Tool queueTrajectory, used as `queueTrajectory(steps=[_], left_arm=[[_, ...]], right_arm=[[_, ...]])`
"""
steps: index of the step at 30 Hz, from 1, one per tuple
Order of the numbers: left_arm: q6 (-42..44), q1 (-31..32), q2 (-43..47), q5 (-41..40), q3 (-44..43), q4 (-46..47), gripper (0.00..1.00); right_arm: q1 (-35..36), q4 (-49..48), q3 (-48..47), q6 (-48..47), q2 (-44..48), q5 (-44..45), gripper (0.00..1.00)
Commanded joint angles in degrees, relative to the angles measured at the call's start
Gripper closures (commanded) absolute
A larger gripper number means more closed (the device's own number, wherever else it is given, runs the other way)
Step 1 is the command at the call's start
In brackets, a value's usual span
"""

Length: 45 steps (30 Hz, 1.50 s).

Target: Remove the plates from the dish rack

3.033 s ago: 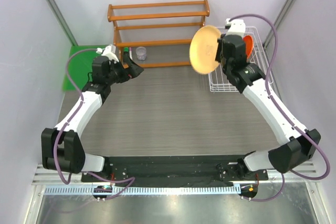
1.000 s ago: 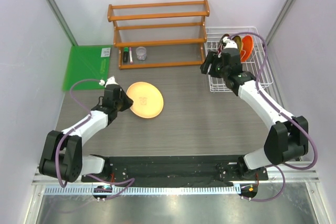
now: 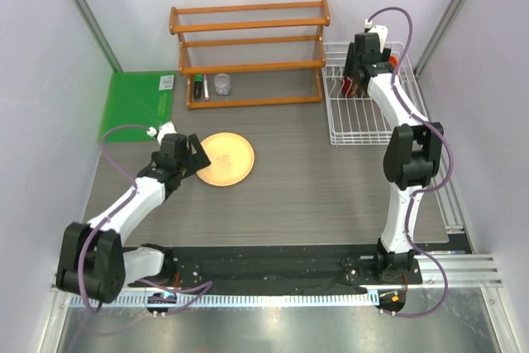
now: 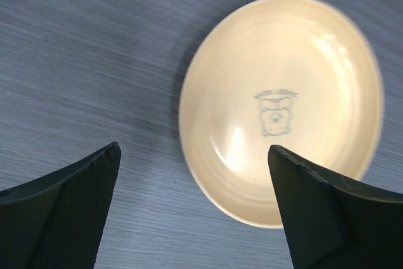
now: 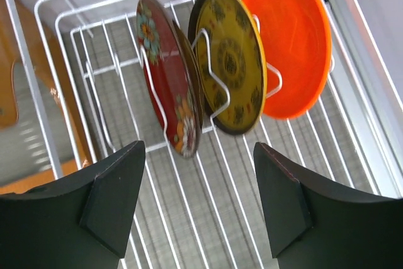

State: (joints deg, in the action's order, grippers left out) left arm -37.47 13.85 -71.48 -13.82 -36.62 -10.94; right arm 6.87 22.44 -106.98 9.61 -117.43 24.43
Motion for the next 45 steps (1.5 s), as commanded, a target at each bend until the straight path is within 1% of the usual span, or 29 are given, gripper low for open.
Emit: queueTrajectory(steps=[1,3,7,8,9,11,12,14,15,16,17,19,20,24,26,32,38,42,43,44,45], left_arm=[[2.1,0.0,8.4,6.5,-2.6,0.9,0.01],[2.8,0.0,11.1,9.9,-3.3,2.6,0.00],[2.8,0.0,12.4,19.8,-4.2,6.3,0.01],[2.8,0.0,12.4,20.7,-4.8,6.5,0.00],[2.5,0.0,12.2,21.3,-5.1,6.7,0.00],[2.5,0.0,11.8,23.0,-5.7,6.8,0.01],[2.5,0.0,11.8,23.1,-5.7,7.0,0.01],[2.5,0.0,11.8,22.9,-5.4,7.2,0.00],[2.5,0.0,11.6,22.7,-5.3,7.2,0.00],[2.6,0.0,11.6,22.8,-5.2,7.2,0.00],[2.6,0.0,11.5,22.7,-5.0,7.3,0.01],[2.8,0.0,11.2,22.7,-5.0,7.3,0.00],[2.8,0.0,10.9,22.6,-5.0,7.5,0.01],[3.0,0.0,10.2,22.4,-4.5,7.8,0.01],[3.0,0.0,10.0,22.2,-4.2,7.9,0.01],[3.0,0.0,9.9,21.1,-4.0,8.0,0.01],[3.4,0.0,9.6,20.9,-4.2,8.1,0.00],[3.5,0.0,8.6,21.9,-4.5,9.4,0.01],[3.2,0.0,8.4,22.3,-4.8,10.1,0.00],[2.9,0.0,7.5,22.8,-4.9,10.6,0.01],[2.8,0.0,7.1,23.7,-5.0,10.8,0.01]], right_arm=[[-0.4,0.5,-7.7,-3.7,-4.6,2.8,0.25],[-0.7,0.8,-10.6,-4.5,-7.3,2.9,0.26],[-1.1,1.6,-15.3,-5.0,-11.8,2.5,0.30],[-1.1,1.6,-16.8,-5.0,-12.6,2.2,0.32],[-1.0,1.6,-17.5,-5.6,-13.2,2.0,0.36],[-1.1,1.9,-19.7,-6.0,-15.3,2.8,0.41],[-1.1,1.9,-20.5,-6.8,-16.0,3.0,0.48],[-1.1,2.0,-22.4,-7.6,-17.6,3.3,0.54],[-1.1,2.2,-23.0,-7.8,-18.0,3.7,0.60],[-1.1,2.3,-23.6,-8.7,-18.4,4.0,0.70],[-1.1,2.4,-24.3,-9.1,-18.9,4.1,0.77],[-1.1,2.5,-24.9,-9.3,-19.2,4.7,0.97],[-1.1,2.5,-24.9,-10.8,-19.0,4.8,0.99],[-1.0,2.5,-24.9,-12.4,-18.2,6.3,0.99],[-0.5,1.2,-23.7,-12.9,-16.9,8.6,0.99],[2.2,-7.0,-16.6,-17.5,-8.3,17.0,0.99],[4.5,-8.9,-11.9,-21.0,1.3,22.6,0.99],[5.7,-7.4,-6.0,-17.9,9.1,21.9,0.99],[6.0,-6.9,-2.4,-16.9,11.0,21.5,0.99],[6.1,-6.7,-0.4,-14.4,14.9,21.3,0.99],[6.3,-6.4,1.7,-13.0,16.8,19.0,0.99]])
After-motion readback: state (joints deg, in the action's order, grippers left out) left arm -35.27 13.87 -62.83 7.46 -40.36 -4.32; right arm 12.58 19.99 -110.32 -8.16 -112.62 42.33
